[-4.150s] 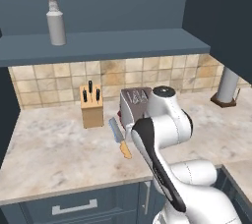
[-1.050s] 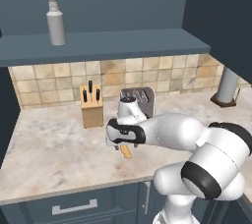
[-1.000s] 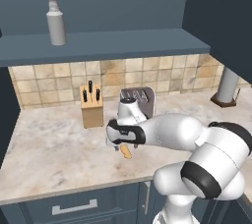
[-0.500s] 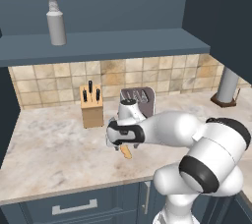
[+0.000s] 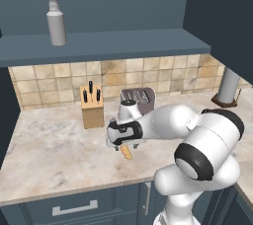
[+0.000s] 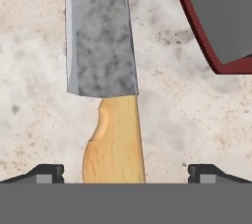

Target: Move the cutting board and knife to the sink. Then move spray from the cabinet to the counter.

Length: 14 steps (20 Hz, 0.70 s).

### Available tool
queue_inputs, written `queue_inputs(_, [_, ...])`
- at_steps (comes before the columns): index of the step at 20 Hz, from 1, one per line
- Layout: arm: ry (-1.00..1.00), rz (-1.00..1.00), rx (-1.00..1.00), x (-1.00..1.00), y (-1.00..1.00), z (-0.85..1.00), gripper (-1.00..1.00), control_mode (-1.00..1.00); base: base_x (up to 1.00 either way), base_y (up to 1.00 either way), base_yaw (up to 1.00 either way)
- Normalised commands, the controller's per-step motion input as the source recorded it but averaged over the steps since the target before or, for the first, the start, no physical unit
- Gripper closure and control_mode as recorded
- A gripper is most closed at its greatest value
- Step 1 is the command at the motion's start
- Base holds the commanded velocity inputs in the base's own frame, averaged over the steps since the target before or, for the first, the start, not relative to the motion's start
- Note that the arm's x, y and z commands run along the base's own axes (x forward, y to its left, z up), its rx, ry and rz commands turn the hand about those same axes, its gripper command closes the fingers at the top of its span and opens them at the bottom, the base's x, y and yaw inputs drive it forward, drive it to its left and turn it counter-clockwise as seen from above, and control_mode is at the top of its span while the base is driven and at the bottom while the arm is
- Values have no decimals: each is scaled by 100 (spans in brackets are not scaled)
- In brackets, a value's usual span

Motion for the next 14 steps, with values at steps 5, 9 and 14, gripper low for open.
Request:
queue_inputs(5, [0,0,0,0,0,-26,-100,-100,0,0,0])
queue_inputs(9, [0,0,0,0,0,-16,-100,-100,0,0,0])
queue_inputs(14, [0,0,0,0,0,-12,-100,-100,0,0,0])
